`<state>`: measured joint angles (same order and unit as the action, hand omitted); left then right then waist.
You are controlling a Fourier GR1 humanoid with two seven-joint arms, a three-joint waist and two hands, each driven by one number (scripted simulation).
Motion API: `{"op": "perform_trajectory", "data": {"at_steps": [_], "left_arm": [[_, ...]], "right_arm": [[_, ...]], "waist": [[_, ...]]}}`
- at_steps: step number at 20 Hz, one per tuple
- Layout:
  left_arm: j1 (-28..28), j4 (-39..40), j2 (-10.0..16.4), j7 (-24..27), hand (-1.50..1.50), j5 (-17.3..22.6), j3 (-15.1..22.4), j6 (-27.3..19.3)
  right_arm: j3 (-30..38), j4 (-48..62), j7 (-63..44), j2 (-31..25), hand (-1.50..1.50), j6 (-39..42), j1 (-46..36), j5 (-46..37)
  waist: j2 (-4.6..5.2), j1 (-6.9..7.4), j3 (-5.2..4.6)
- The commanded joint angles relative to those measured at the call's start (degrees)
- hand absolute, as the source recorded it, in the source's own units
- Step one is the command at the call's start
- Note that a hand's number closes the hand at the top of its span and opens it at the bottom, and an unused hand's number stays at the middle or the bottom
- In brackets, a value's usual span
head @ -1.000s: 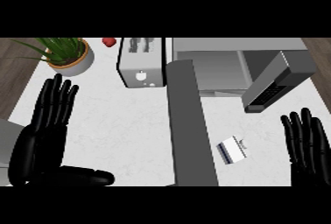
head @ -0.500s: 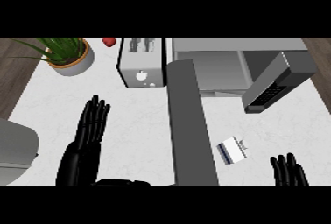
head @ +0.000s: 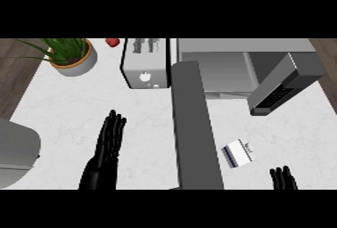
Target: Pick up the milk, place it into the microwave and close the microwave
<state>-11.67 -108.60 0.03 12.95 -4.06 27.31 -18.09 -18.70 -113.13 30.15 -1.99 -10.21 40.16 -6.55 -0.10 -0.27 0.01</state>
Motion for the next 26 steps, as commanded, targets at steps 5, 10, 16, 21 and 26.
{"op": "perform_trajectory", "data": {"at_steps": [5,10,16,21,26], "left_arm": [[-1.06,2.54,-0.03,3.26,-1.5,-1.23,7.57,-7.21],[-3.61,-1.72,3.2,1.81,-1.5,2.55,4.77,-1.62],[-9.29,-1.58,6.76,8.63,-1.5,6.34,4.26,1.42],[-8.67,2.37,5.21,11.56,-1.5,7.8,3.57,1.97],[-9.15,0.04,10.72,10.51,-1.5,13.47,-3.59,7.27]], "right_arm": [[4.24,11.97,4.13,1.52,-1.5,-2.8,-8.09,1.52],[5.78,20.02,8.05,1.95,-1.5,-5.15,-11.58,3.42],[13.27,32.93,10.94,1.19,-1.5,-4.21,-21.81,4.96],[15.8,39.75,11.73,1.48,-1.5,-7.45,-28.32,4.64],[19.52,54.01,20.33,1.9,-1.5,-8.14,-34.53,6.42]], "waist": [[0.07,0.22,-0.01],[0.06,0.3,-0.01],[0.06,0.67,0.0],[0.09,0.51,-0.01],[0.13,0.62,0.01]]}}
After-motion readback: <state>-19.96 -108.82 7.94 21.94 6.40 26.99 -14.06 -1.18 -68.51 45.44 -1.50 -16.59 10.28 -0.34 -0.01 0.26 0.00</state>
